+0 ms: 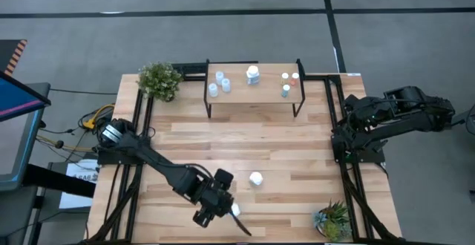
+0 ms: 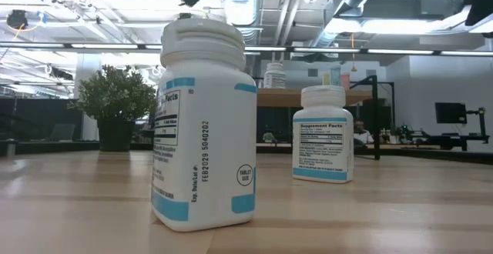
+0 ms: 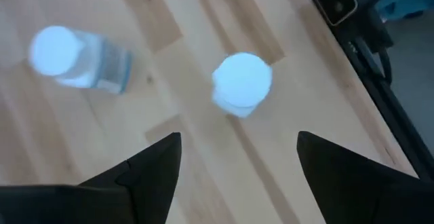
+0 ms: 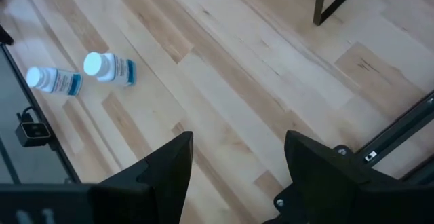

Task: Pick and place medicine bottles onto shelf by color
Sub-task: Put the bottom white pill bottle on the shelf

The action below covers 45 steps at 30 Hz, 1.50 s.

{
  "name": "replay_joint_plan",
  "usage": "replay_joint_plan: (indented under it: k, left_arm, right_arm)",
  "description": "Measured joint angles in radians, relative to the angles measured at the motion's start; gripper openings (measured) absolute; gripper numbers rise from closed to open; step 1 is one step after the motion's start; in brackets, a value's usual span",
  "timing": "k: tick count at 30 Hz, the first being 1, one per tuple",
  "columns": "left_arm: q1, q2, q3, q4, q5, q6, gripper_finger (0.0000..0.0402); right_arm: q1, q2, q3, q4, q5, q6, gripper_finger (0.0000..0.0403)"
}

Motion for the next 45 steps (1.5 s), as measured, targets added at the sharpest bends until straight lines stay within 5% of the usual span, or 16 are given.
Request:
replay_joint_plan:
  k: [16, 45]
  left_arm:
    - [0.011, 0.000, -0.221, 0.304, 0.003, 0.120, 0.0271]
    - [0.029, 0.102, -0.233, 0.474, 0.111, 0.202, 0.0271]
  right_arm:
    - [0.000, 0.000, 0.000, 0.000, -0.018, 0.024, 0.0255]
    - [0.000, -0.001, 0.000, -0.012, -0.018, 0.021, 0.0255]
